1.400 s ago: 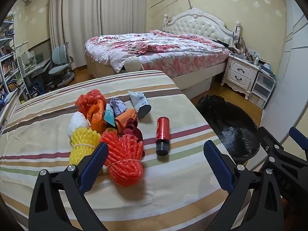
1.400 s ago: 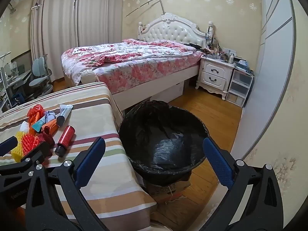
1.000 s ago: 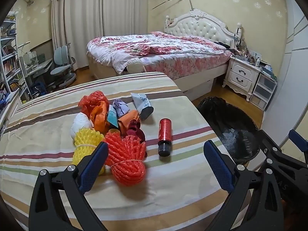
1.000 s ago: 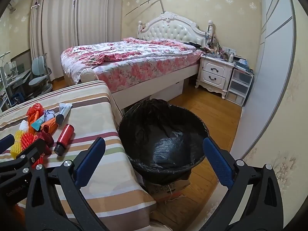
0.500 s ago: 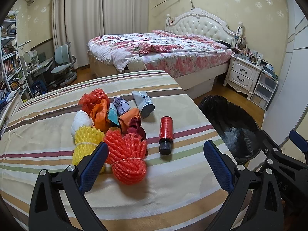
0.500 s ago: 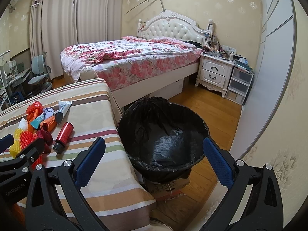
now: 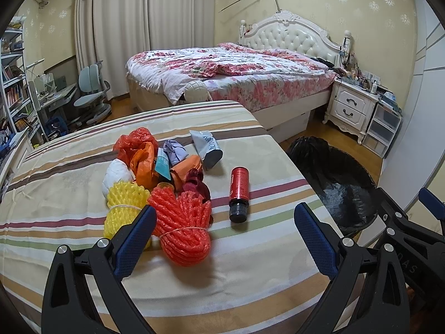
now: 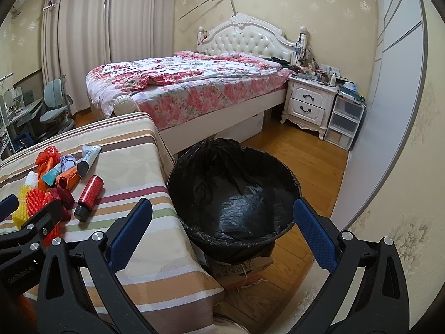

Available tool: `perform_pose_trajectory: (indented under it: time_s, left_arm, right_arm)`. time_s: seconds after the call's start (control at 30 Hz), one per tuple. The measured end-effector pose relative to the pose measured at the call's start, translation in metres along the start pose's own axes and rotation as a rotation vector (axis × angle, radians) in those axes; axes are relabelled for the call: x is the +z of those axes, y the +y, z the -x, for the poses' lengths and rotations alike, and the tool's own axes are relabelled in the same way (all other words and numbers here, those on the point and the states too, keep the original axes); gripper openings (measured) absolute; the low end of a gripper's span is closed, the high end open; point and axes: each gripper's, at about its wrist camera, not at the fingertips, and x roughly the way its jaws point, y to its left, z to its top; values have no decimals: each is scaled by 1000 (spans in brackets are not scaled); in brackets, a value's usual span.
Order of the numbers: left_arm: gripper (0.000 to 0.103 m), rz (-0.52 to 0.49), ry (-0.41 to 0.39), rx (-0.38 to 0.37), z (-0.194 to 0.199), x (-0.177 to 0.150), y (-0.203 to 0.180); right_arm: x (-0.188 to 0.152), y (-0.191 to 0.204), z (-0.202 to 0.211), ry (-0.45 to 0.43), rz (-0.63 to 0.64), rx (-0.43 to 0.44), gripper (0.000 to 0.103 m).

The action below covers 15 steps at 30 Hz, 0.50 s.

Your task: Collect trash

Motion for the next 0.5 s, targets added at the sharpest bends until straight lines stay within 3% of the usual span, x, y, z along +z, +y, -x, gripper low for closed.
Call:
perform_pose_trajectory:
  time_s: [0.5]
  left_arm:
    - [96, -3, 0, 2, 0, 1, -1]
  right_arm:
    - [1, 0, 0, 2, 0, -2, 99]
